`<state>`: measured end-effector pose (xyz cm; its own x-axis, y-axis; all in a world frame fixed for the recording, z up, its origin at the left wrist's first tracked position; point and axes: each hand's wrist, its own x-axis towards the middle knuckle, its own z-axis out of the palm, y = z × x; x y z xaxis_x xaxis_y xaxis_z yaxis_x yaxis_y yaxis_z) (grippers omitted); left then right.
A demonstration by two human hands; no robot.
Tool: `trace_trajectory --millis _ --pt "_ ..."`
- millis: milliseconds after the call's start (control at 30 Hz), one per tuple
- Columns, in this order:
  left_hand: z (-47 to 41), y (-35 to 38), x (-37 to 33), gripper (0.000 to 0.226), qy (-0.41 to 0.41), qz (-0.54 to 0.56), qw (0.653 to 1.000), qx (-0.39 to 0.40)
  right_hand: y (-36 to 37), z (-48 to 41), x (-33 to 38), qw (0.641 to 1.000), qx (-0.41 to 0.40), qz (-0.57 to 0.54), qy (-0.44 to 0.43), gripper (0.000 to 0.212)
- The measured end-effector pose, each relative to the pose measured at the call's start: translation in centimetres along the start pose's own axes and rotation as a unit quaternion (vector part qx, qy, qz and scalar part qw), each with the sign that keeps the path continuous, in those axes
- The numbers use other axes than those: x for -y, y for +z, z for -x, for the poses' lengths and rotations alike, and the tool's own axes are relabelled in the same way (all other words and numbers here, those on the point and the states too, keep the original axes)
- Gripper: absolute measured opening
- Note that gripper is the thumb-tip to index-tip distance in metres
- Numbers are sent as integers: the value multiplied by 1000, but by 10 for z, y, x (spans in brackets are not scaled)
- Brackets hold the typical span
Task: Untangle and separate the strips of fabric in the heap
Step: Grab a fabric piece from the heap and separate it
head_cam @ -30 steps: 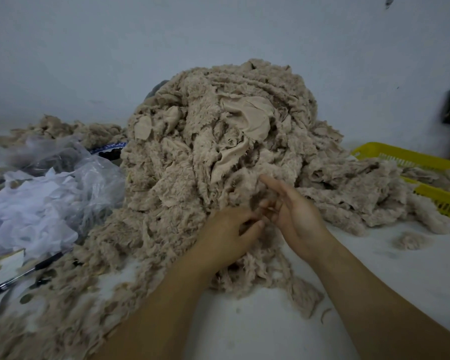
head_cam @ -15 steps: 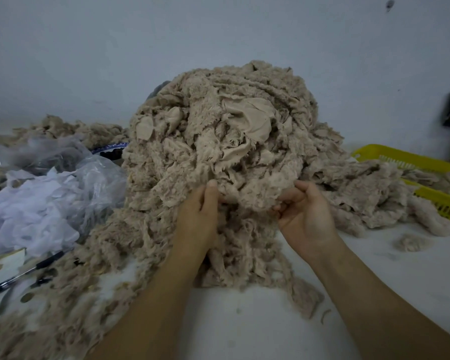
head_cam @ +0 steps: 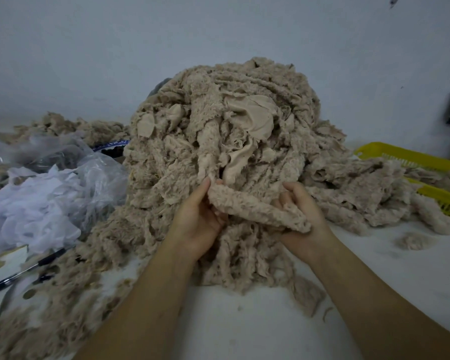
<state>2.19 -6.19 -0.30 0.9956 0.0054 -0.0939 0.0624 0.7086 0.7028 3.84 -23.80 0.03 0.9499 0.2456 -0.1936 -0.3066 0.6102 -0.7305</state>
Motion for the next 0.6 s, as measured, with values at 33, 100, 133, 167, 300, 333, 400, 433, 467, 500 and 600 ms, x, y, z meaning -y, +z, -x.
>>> trace_trajectory --millis 33,100,133,167,300,333,400,433,467,500,600 --pt "0 0 0 20 -2 -2 1000 13 -1 -1 1 1000 -14 -28 1 60" --pt "1 0 0 19 0 -29 999 43 -1 -1 3 997 -38 -70 -6 48" --pt "2 1 1 20 4 -56 997 56 -2 -1 3 996 -50 -67 -18 36" --pt "2 1 3 22 9 -84 994 66 -3 -1 3 997 -63 -40 -36 26" --pt "3 0 21 18 44 -292 953 65 -8 -9 -4 972 -50 201 -116 37" --pt "4 0 26 14 60 -378 920 86 -7 -9 -8 958 -28 255 -130 41" --pt "5 -1 37 16 92 -537 826 143 -4 -10 -18 929 23 341 -143 36" --pt "5 0 41 15 108 -587 786 162 -4 -10 -21 919 34 366 -144 29" --pt "6 2 45 12 118 -608 767 166 -6 -12 -24 911 25 385 -144 22" --pt "6 4 45 11 125 -612 764 159 -7 -13 -24 907 1 395 -145 21" --pt "4 4 41 21 118 -563 809 121 -8 -17 -19 916 -80 370 -132 27"
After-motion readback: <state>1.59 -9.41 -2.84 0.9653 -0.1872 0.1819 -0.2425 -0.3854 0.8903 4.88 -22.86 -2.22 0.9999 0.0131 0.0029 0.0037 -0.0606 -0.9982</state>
